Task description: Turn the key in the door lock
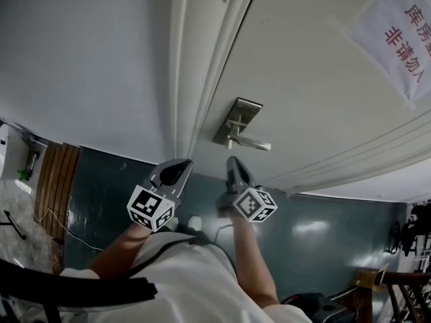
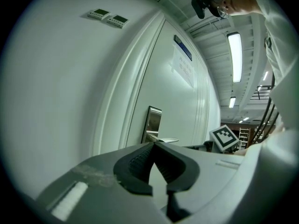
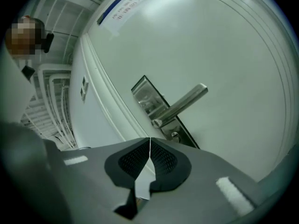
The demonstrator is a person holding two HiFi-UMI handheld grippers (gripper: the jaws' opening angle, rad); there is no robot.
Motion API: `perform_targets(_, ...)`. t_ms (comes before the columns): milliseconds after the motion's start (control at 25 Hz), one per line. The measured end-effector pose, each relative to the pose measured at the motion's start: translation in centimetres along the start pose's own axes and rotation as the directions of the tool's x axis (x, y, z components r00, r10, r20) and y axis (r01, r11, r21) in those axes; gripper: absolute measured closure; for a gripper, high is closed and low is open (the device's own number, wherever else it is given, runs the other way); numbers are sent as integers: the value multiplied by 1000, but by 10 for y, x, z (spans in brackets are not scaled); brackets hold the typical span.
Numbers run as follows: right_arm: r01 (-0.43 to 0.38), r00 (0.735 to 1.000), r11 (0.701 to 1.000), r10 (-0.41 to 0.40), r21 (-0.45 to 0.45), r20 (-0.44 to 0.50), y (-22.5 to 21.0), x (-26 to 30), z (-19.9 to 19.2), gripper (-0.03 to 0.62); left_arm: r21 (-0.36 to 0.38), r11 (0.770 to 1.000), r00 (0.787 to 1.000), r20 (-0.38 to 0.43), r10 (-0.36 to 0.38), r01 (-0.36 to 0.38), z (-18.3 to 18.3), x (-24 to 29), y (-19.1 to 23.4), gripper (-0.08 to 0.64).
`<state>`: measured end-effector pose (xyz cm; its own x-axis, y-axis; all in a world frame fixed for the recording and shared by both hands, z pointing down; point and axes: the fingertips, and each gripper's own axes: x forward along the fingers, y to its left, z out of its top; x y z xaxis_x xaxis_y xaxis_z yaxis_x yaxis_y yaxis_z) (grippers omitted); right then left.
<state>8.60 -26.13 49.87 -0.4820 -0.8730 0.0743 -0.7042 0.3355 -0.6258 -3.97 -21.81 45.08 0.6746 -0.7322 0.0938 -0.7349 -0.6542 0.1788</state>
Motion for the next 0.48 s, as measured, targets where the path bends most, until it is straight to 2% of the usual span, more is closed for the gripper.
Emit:
perform_targets(240,-20,1000,987,23,158,-17,-25,20,-17,541,-8,1000,1000,-15,24,-24,-10,12,-10,554)
perform_targets(400,-21,1000,963,24,268,-7,-42,25,-24,507,2,1000,1000,-23,14,-14,-11,22,-21,554)
perform_targets(480,11,1000,944,-9,330,-6,-53,23,-29,491,8,1000,1000,-27,6,-6,-10,25,-27,554)
